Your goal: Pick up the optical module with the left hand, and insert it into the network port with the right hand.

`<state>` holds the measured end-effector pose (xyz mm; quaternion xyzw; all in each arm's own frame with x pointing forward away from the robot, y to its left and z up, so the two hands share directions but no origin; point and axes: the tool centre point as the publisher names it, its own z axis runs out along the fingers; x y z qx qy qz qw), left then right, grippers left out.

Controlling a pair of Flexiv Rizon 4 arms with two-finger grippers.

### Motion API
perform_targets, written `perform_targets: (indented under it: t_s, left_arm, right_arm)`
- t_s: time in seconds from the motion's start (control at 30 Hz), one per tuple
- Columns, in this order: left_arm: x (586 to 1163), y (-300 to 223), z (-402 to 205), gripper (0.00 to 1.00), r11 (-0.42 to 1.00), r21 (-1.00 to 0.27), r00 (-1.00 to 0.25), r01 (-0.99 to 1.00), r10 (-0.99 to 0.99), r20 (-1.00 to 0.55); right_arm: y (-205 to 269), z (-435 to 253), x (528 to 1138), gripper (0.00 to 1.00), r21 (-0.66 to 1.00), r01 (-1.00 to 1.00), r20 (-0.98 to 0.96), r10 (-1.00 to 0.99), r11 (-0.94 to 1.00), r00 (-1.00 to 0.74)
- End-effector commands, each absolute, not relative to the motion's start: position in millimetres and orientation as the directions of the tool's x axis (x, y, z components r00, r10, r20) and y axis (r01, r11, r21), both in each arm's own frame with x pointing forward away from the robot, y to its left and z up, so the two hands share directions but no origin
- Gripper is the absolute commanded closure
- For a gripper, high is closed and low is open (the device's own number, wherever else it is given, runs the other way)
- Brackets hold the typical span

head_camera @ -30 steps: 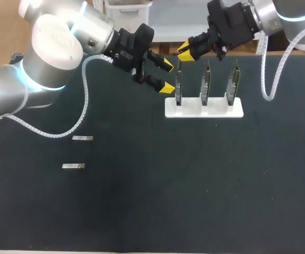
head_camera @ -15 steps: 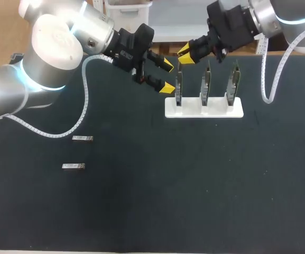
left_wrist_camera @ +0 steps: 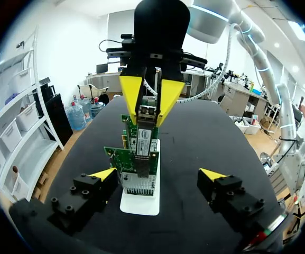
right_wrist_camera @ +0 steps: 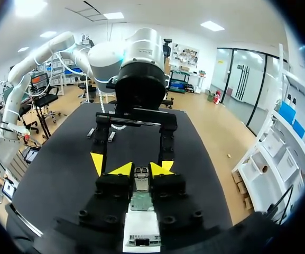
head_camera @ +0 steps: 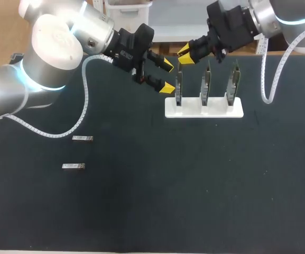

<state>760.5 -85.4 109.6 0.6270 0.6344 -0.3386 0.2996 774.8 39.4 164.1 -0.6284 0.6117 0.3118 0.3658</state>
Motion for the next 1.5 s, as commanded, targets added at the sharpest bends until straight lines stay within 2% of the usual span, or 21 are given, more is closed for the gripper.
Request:
perform_targets:
  t_s: [0.03, 0.7, 0.73, 0.77, 0.8, 0.83, 1.5]
  left_arm:
    - [764, -86, 110, 0.0, -0.022, -0.058, -0.034, 0.998, 0.596, -0.802]
    - [764, -86, 110, 0.0, -0.022, -0.058, -0.034, 0.998, 0.596, -0.802]
    - [764, -86, 110, 0.0, -0.022, -0.058, -0.034, 0.998, 0.596, -0.802]
    - [764, -86, 110, 0.0, -0.022, -0.058, -0.034, 0.998, 0.596, -0.802]
    - [764, -86, 110, 0.0, -0.022, -0.058, -0.034, 0.998, 0.596, -0.802]
    - [764, -86, 110, 0.0, -0.022, -0.058, -0.034, 0.998, 0.596, -0.802]
    - [764, -86, 110, 0.0, -0.022, -0.058, -0.034, 0.998, 0.596, -0.802]
  right_arm:
    - [39, 165, 773, 0.0, -0.08, -0.997, -0.84, -0.539, 0.019, 0.057]
    - [33, 177, 775, 0.0, -0.029, -1.0, -0.879, -0.477, 0.007, 0.022]
    - [33, 177, 775, 0.04, -0.031, -1.0, -0.879, -0.477, 0.007, 0.024]
    - [33, 178, 775, 0.62, -0.038, -0.999, -0.878, -0.478, 0.011, 0.028]
    - [33, 178, 775, 0.86, -0.04, -0.999, -0.877, -0.479, 0.012, 0.029]
    - [33, 177, 775, 1.0, -0.04, -0.999, -0.878, -0.479, 0.011, 0.03]
    - [40, 163, 780, 1.0, -0.023, -1.0, -0.861, -0.508, 0.01, 0.014]
